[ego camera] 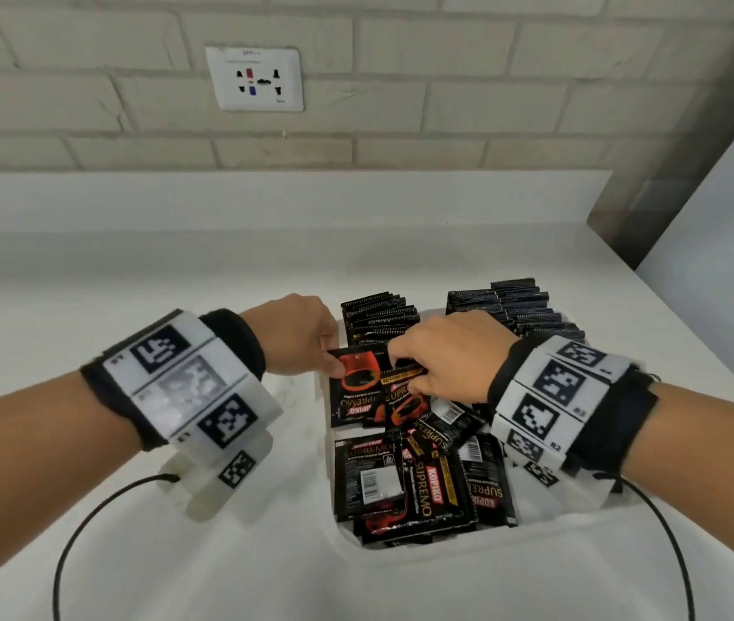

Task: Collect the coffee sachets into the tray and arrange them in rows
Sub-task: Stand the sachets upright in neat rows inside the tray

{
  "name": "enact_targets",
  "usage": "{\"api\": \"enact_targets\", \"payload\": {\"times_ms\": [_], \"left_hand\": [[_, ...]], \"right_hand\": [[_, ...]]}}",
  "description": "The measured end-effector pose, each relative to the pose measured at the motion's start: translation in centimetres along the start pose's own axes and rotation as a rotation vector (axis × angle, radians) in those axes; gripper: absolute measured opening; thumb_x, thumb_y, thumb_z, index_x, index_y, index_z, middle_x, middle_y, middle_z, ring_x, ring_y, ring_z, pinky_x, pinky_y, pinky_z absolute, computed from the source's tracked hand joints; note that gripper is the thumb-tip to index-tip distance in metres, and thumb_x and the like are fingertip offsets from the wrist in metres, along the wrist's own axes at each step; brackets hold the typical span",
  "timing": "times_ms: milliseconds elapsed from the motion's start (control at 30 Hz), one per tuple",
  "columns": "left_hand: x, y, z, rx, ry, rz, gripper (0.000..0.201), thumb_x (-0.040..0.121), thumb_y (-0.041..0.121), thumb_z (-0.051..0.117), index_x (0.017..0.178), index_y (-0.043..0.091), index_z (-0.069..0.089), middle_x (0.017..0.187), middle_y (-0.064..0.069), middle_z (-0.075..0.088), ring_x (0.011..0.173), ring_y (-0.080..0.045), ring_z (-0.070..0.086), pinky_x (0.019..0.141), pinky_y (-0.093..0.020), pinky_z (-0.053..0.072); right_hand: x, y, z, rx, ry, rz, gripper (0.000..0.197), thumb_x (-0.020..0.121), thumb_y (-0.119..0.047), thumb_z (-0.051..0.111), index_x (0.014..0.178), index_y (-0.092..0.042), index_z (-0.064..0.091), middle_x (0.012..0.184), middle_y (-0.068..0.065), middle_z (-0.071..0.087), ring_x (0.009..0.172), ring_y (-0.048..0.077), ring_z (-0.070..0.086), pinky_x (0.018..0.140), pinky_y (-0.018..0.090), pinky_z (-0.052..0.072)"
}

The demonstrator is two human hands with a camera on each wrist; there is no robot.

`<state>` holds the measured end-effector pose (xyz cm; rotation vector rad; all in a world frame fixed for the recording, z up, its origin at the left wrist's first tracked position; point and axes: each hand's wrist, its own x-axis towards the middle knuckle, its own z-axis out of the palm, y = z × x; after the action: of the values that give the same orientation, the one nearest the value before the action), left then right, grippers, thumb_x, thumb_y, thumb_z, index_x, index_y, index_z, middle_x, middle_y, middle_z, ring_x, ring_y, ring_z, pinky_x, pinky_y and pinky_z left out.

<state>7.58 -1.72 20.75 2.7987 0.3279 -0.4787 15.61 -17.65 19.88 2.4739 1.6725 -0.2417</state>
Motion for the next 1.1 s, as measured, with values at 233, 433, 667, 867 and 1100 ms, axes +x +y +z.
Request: {"api": "enact_targets", "payload": {"times_ms": [233, 433, 667, 867, 1100], "left_hand": [[-1.9, -1.8, -3.0, -0.343, 0.158, -0.084, 0.023, 0.081, 0.030, 0.067, 0.073, 0.009, 0.064, 0.056, 0.003, 0.053, 0.054, -0.010, 0.043, 0.054, -0.022, 0.034], [-4.8, -2.9, -5.7, -1.097, 0.520, -0.003, 0.029, 0.083, 0.004, 0.061, 0.062, 0.014, 0.044, 0.041, 0.008, 0.054, 0.040, -0.002, 0.051, 0.041, -0.013, 0.043], [-6.0, -0.7, -2.1, -1.633, 0.547, 0.112, 0.024, 0.077, 0.005, 0.057, 0.062, 0.014, 0.041, 0.044, 0.003, 0.055, 0.046, -0.006, 0.061, 0.054, -0.017, 0.055], [-5.2, 3.0, 1.1, -1.995, 0.376, 0.151, 0.014, 0.065, 0.008, 0.060, 0.057, 0.013, 0.049, 0.060, -0.008, 0.067, 0.058, -0.012, 0.068, 0.056, -0.017, 0.056], [-4.4, 2.6, 2.8, -1.508, 0.271, 0.054, 0.023, 0.075, 0.004, 0.066, 0.092, 0.016, 0.056, 0.100, -0.014, 0.068, 0.078, -0.015, 0.067, 0.071, -0.023, 0.056]], "right_hand": [[0.3, -0.3, -0.1, -0.029, 0.016, 0.052, 0.031, 0.092, -0.030, 0.049, 0.123, -0.030, 0.046, 0.103, -0.002, 0.059, 0.081, 0.016, 0.051, 0.064, 0.029, 0.036], [0.5, -0.5, -0.2, -0.041, 0.043, 0.048, 0.034, 0.089, -0.034, 0.052, 0.122, -0.029, 0.044, 0.110, -0.007, 0.057, 0.097, 0.017, 0.055, 0.065, 0.029, 0.033], [-1.8, 0.5, -3.9, 0.229, 0.206, 0.151, 0.038, 0.087, -0.042, 0.055, 0.122, -0.035, 0.045, 0.116, -0.014, 0.052, 0.087, -0.003, 0.050, 0.074, 0.022, 0.039], [-4.0, 0.3, -4.7, 1.296, 0.268, 0.219, 0.033, 0.075, -0.041, 0.058, 0.102, -0.023, 0.061, 0.093, -0.002, 0.068, 0.061, 0.005, 0.058, 0.055, 0.019, 0.046], [-5.0, 1.7, -3.8, 1.086, 0.389, 0.262, 0.010, 0.085, -0.017, 0.061, 0.090, -0.025, 0.064, 0.068, -0.007, 0.066, 0.053, 0.000, 0.057, 0.053, 0.016, 0.048]]}}
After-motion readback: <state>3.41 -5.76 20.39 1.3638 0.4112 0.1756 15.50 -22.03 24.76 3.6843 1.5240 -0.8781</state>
